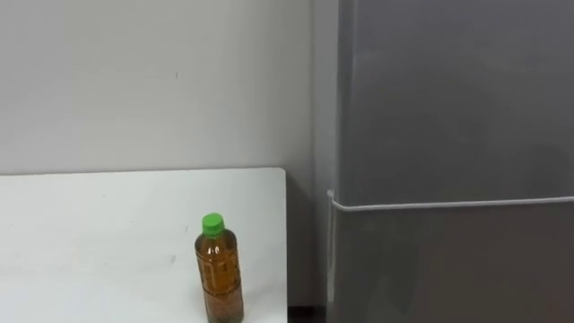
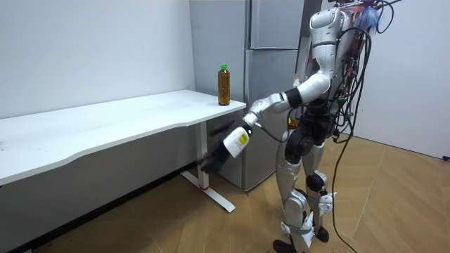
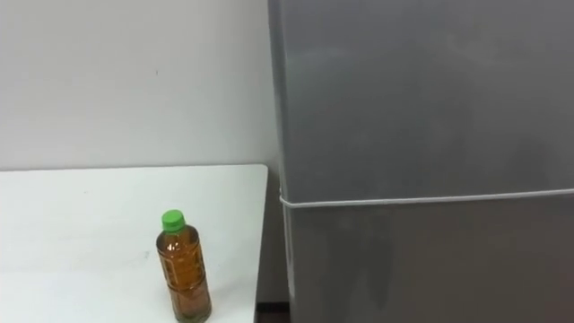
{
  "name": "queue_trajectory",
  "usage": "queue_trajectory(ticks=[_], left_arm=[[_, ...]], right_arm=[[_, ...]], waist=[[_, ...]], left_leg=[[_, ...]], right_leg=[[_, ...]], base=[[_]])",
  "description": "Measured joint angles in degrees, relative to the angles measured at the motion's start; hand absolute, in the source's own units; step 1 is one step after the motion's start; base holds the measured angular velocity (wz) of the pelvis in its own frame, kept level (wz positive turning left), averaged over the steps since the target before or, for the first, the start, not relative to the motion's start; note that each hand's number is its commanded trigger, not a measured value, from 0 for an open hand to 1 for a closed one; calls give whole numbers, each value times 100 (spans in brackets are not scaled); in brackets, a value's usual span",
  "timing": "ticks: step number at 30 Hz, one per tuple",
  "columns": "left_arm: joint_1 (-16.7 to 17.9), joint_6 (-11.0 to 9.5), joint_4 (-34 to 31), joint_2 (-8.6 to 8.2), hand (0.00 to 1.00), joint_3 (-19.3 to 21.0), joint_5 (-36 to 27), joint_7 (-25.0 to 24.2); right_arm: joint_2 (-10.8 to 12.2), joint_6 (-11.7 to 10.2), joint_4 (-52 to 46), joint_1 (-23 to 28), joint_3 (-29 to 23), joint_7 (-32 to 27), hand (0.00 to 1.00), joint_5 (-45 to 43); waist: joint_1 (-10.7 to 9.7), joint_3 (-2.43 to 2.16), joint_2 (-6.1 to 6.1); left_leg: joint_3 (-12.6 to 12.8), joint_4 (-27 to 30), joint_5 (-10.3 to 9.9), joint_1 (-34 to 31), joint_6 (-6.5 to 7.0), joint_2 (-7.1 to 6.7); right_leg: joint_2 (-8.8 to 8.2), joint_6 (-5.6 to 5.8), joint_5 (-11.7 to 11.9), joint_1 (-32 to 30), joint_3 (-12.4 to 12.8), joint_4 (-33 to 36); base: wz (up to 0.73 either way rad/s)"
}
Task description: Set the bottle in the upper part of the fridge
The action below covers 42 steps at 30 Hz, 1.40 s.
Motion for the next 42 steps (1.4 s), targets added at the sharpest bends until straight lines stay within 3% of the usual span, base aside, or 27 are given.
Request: queue_trajectory(ticks=[8,12,17,23,31,33,37,42], left_arm=[[-75,-100,-2371,204,0,255,702,553],[-182,-196,-3089,256,0,386,826,604],[-334,-200,-4068,259,0,495,1515,612],[-786,-241,-4424,259,0,548,2075,270],[-1066,-240,-5041,259,0,559,2183,-153],[-1219,-240,-5041,258,0,519,2183,-272],[-1526,-240,-5044,258,0,312,2173,-655],[-1639,-213,-5043,257,0,-103,2158,-1099]], right_arm=[[18,-72,-48,39,-23,-17,0,-104],[21,-80,-54,60,-28,-40,0,-88],[79,-118,-58,64,-126,-53,0,-163],[72,-199,-56,95,-132,-45,0,-178],[84,-242,-67,111,-162,13,0,-166],[82,-248,-68,112,-171,31,0,-188],[75,-304,-64,66,-226,194,0,-371],[75,-301,-77,21,-231,304,0,-372]], waist=[[50,11,13],[84,12,4],[73,39,-16],[60,41,66],[-63,13,8],[-75,28,31],[-193,33,21],[-382,48,10]], left_leg=[[1,-9,0,-1,0,6],[-33,-6,1,-5,0,-1],[-146,42,1,-12,0,-30],[-150,63,1,-5,1,-28],[-164,74,1,-6,1,-29],[-141,78,2,-3,1,-27],[-143,82,2,-4,1,-27],[-145,87,2,-9,1,-26]], right_leg=[[15,-1,1,-9,30,3],[10,-1,0,12,-2,-20],[-7,1,0,112,-71,-99],[-5,1,0,126,-77,-106],[-6,3,1,123,-80,-104],[-5,2,1,124,-81,-98],[-5,2,1,123,-81,-74],[-5,4,0,106,-54,-68]], base=[[-1],[3],[11],[0],[0],[0],[0],[-1]])
